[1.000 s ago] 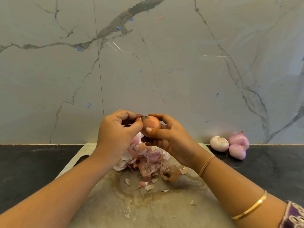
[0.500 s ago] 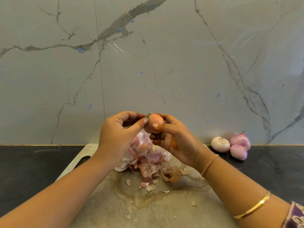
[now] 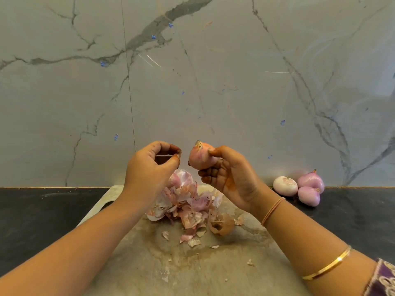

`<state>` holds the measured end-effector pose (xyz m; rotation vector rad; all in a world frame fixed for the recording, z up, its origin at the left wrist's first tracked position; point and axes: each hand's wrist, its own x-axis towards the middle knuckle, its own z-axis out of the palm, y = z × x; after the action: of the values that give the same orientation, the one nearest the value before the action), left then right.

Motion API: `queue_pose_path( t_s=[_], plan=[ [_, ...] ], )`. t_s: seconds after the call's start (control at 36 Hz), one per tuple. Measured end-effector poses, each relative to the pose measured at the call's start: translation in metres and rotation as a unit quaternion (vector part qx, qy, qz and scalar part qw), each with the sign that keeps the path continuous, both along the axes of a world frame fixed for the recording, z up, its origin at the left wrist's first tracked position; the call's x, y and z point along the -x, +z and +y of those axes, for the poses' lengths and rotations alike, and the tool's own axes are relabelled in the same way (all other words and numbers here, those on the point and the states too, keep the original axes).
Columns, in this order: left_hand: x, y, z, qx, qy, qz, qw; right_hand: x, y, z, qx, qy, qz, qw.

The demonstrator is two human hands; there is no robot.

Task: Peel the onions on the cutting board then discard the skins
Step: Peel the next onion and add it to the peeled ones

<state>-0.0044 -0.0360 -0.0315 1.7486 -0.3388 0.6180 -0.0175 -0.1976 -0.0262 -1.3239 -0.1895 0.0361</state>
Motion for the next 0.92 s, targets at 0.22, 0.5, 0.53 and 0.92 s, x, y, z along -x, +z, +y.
queue_pose_path(
  t_s=[0.22,0.5,0.53,0.92],
  plan=[
    [0.015,0.005,-0.008,0.003,-0.071,-0.042,0.997,0.001,0.000,0.002,0.034,-0.014,-0.044,0.998],
    [0.010,0.002,-0.008,0.024,-0.056,-0.026,0.998,0.000,-0.003,0.003,0.105,-0.023,-0.085,0.991],
    [0.010,0.002,-0.007,0.019,-0.049,-0.030,0.998,-0.001,-0.003,0.003,0.107,-0.023,-0.087,0.990],
    [0.009,0.001,-0.007,-0.002,-0.020,-0.050,0.999,-0.001,-0.004,0.007,0.162,-0.043,-0.133,0.977]
  ],
)
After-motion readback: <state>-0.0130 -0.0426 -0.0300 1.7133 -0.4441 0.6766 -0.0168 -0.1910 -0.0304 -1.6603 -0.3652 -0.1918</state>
